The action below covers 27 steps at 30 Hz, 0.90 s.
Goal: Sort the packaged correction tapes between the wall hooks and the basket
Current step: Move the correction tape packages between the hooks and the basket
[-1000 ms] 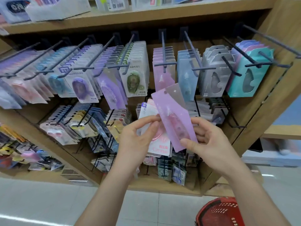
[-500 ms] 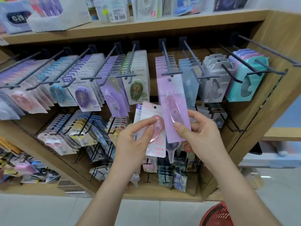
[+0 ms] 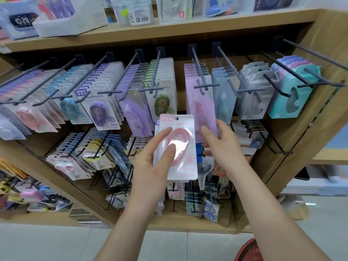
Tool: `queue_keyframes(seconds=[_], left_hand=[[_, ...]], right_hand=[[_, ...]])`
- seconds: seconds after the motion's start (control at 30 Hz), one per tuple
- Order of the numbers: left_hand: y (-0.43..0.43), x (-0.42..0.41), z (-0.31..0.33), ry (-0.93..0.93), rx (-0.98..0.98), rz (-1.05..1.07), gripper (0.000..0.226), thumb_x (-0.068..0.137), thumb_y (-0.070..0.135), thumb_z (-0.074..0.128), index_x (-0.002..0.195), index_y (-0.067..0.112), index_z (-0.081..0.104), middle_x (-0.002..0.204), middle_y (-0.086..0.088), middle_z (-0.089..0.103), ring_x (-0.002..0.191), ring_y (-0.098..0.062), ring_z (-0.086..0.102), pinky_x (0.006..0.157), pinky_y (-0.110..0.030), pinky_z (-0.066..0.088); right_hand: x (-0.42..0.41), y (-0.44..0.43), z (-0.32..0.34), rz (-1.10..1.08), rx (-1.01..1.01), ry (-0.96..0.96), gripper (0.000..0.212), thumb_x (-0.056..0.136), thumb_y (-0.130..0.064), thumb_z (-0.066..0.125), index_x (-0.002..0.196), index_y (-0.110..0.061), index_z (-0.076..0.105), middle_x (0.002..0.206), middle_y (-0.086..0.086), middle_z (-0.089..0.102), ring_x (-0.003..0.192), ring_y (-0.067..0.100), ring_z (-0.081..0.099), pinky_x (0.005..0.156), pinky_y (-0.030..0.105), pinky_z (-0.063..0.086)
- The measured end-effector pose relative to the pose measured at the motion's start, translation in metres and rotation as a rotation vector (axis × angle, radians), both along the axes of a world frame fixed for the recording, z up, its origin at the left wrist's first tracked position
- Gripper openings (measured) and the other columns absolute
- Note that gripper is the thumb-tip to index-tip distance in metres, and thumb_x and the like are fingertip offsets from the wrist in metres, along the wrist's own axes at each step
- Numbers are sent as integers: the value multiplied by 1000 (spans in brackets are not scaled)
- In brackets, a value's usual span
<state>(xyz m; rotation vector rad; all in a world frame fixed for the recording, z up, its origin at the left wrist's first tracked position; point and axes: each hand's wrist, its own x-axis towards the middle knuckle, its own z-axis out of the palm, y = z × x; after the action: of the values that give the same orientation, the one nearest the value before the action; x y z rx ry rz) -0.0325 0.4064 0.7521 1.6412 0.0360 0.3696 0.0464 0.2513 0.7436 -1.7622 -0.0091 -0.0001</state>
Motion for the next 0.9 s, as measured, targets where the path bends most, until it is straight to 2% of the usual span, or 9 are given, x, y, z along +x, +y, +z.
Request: queue_keyframes(seconds=[0.07,0.13,0.2,0.3,0.4,0.5,0.63,0.77,0.9], left_hand=[[-2,2,-2,13,-70,-53,37,89,40,71,122,52,59,130,8,65,123,-14,60,101,-43,50],[-7,3,-1,22,-132,-82,41,88,34,69,124,49,55,121,2,70,109,-18,68,84,-36,58],[-12,4,0,30,-154,-89,44,86,33,69,126,45,52,115,3,72,103,-18,71,76,-32,58],[-19,7,-4,19,-130,-94,41,88,36,70,126,40,56,122,4,68,109,-17,68,82,-37,58],[-29,8,-3,36,-186,-124,36,90,28,62,125,21,62,117,1,71,106,-16,69,78,-27,57],[-30,10,-4,70,-166,-101,39,85,35,61,118,16,67,108,-2,74,99,-19,71,75,-30,56],[-30,15,-1,181,-338,-25,29,86,33,62,101,10,72,90,-11,76,80,-25,74,63,-34,59],[-37,18,1,224,-564,-11,24,95,20,58,79,13,75,73,-9,73,62,-19,70,52,-29,56],[-40,20,1,202,-721,74,14,93,19,59,87,11,69,72,-8,69,64,-20,68,58,-32,57]], right_hand=[[-5,-7,-5,-6,-206,37,63,98,-50,50,152,-29,28,144,0,47,129,22,50,107,44,43],[-19,-14,-1,-44,-263,15,66,97,-54,47,154,-33,23,152,-1,38,138,19,40,114,42,34],[-36,-17,9,71,5,48,52,94,-52,51,143,-39,41,139,-8,54,125,15,55,107,43,44],[-54,-14,13,377,390,159,40,92,-36,58,132,-41,54,117,-3,73,108,18,70,91,44,58],[-58,-10,7,384,361,45,53,94,-9,63,127,-49,51,119,-4,72,111,14,68,90,35,58],[-58,-15,1,393,305,-13,67,91,-1,67,135,-48,46,121,-4,71,109,17,69,90,36,58],[-57,-24,-7,492,123,-18,68,89,-3,71,128,-55,50,121,-9,68,103,19,70,89,46,58],[-54,-25,-8,549,121,-12,56,87,-13,75,126,-48,54,120,-11,68,108,14,68,89,42,58],[-50,-20,-14,561,141,-26,47,85,-18,76,125,-35,58,113,-12,71,104,9,68,89,35,58]])
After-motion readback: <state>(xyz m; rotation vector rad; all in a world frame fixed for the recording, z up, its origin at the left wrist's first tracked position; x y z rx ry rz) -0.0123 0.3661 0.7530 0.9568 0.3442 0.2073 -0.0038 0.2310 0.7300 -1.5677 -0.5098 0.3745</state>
